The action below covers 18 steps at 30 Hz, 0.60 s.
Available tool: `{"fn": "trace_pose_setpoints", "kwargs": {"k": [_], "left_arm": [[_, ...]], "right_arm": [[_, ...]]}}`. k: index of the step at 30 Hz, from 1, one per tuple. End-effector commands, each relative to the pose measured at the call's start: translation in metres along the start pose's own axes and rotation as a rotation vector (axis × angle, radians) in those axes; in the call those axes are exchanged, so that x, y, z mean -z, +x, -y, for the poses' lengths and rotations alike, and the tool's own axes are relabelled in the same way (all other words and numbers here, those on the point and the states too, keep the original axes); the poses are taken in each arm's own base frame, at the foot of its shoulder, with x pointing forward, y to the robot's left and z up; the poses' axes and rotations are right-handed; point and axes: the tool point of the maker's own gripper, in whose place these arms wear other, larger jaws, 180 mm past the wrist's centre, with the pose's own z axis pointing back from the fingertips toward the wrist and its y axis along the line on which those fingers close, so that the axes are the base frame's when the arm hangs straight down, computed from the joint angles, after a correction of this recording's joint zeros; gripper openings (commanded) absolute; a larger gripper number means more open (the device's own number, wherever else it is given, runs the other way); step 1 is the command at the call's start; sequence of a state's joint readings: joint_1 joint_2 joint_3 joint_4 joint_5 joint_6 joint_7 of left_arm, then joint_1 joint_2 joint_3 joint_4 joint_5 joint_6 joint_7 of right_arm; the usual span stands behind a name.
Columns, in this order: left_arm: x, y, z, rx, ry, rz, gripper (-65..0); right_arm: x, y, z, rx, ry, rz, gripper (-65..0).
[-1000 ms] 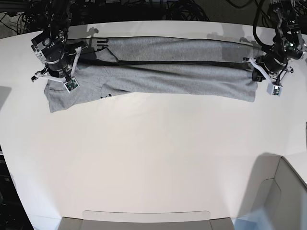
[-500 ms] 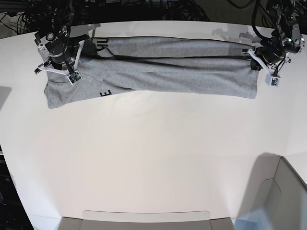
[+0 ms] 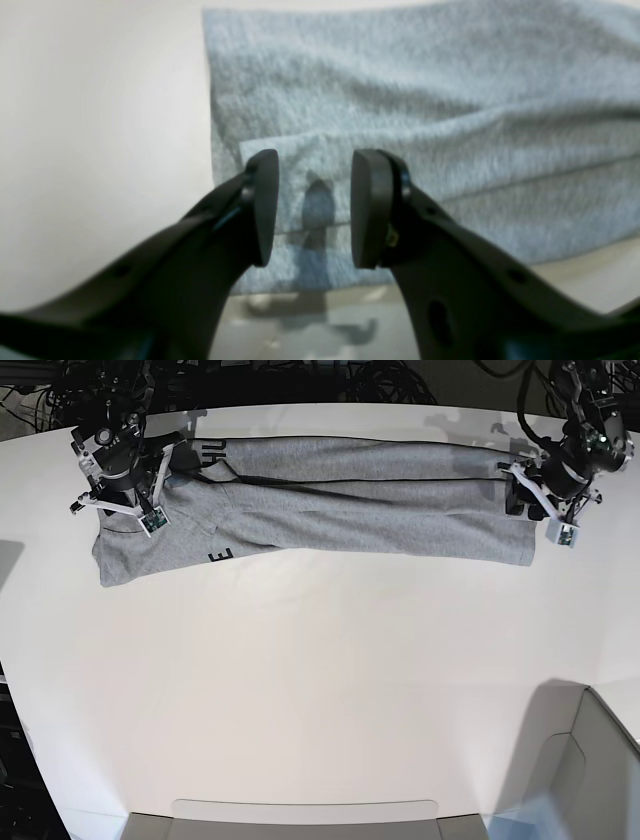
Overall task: Fold the T-shirt properly
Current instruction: 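Lay the folded hem down and open both grippers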
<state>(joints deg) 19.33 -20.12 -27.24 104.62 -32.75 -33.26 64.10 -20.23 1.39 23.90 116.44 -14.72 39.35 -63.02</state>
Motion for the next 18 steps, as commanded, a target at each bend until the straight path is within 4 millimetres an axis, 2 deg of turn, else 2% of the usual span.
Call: {"fn": "trace_pose_setpoints", "kwargs": {"k": [1, 5, 7, 15, 18], "left_arm": [[-0.002, 0.012, -0.013, 0.013, 0.019, 0.015, -38.7], [0.011, 0.001, -0.033, -0.018, 0.006, -0.044, -38.0], [0.018, -0.006, -0.037, -0.052, -0.006, -0.068, -37.9], [0.043, -0.054, -0.036, -0.172, -0.062, -0.187, -37.8], [0.053, -0.068, -0.025, -0.18, -0.098, -0.225, -37.8]], "right_arm": [[-0.003, 0.004, 0.004, -0.014, -0.01, 0.018, -41.7], [-0.003, 0.004, 0.004, -0.014, -0.008, 0.019, -41.8], [-0.002, 0.006, 0.004, -0.014, -0.009, 0.022, -41.8], [-0.001, 0.01, 0.009, -0.011, -0.02, 0.028, -41.8], [-0.001, 0.012, 0.01, -0.012, -0.021, 0.031, -41.8]]}}
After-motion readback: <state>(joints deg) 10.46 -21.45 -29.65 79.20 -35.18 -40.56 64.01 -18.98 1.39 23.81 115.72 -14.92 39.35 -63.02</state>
